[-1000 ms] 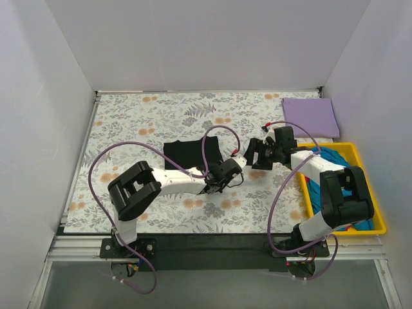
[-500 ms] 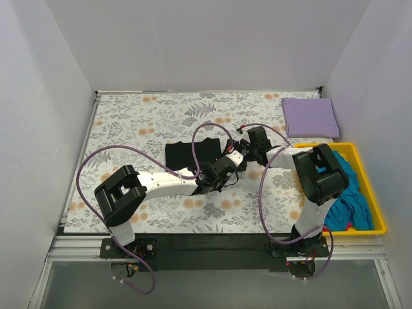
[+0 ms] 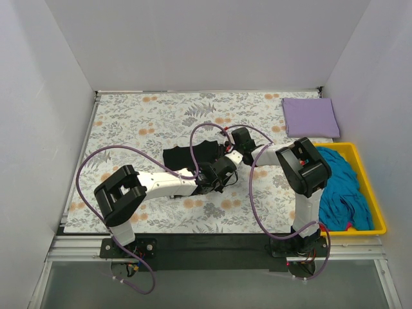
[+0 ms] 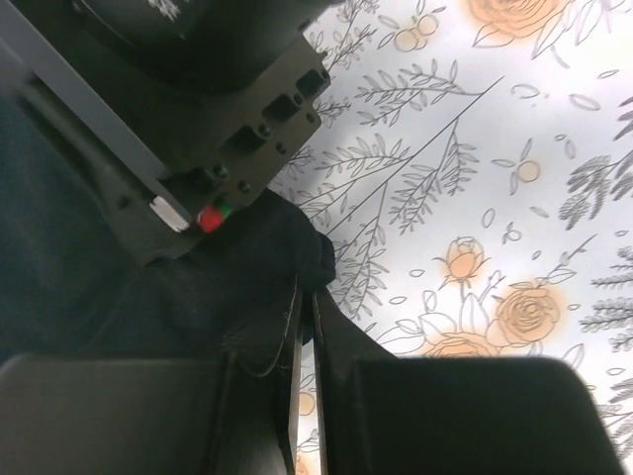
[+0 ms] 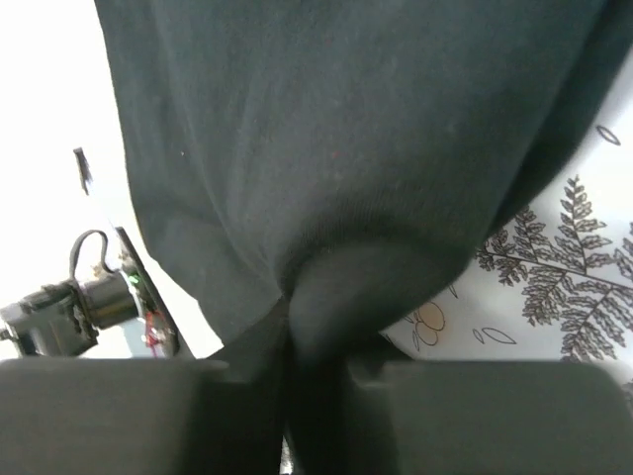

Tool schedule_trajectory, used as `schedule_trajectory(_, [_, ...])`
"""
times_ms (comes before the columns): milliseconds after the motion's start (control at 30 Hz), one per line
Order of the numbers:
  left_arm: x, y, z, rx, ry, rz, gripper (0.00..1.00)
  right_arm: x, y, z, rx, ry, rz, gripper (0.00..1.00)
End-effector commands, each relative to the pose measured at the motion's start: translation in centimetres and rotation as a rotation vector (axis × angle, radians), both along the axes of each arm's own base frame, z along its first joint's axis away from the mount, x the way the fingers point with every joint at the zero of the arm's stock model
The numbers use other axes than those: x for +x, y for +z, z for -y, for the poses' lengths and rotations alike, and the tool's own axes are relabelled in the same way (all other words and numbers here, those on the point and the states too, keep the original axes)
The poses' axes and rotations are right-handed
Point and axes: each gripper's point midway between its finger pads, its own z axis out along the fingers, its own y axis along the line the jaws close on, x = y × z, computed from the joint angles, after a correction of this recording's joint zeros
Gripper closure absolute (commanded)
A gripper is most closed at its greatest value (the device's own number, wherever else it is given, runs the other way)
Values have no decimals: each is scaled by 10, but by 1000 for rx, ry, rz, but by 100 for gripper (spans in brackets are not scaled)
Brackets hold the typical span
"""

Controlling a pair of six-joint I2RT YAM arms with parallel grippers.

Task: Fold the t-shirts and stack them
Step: Neatly place the folded tshirt to the corner

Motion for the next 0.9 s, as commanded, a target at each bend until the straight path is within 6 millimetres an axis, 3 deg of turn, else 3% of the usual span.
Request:
schedule_trajectory(0, [-1,36,21,-163,-9,17,97,-1,0,-1,-14,31,51,84])
schedule_trajectory(67, [-2,40,25,-183,-10,11,93,2,0,3,-43,31,80,99])
schedule_trajectory(367, [1,88,42,-340,-16,35,50,14,7,42,-208,55,200,99])
schedule_trajectory(400, [4,97,41,-363,-11,48,42,18,6,49,-220,55,218,99])
schedule_trajectory(500, [14,107,29,-407,8,66,32,29,9,62,-257,54,250,99])
schedule_trajectory(567, [22,105,15,-415,43,60,24,34,6,73,-320,54,248,99])
schedule_trajectory(633, [40,113,-7,-444,111,69,19,52,11,84,-398,55,308,99])
schedule_trajectory(667, [45,110,-17,-452,159,58,18,50,9,92,-446,66,292,99])
schedule_trajectory(700, [60,110,-39,-443,244,61,16,59,10,104,-515,71,328,99])
schedule_trajectory(767, [74,114,-62,-435,343,61,9,72,22,116,-591,87,376,99])
schedule_trajectory(800, [84,110,-90,-409,452,55,6,81,24,130,-647,60,389,99])
schedule_trajectory(867, [92,107,-118,-380,556,63,2,100,41,141,-693,42,440,99])
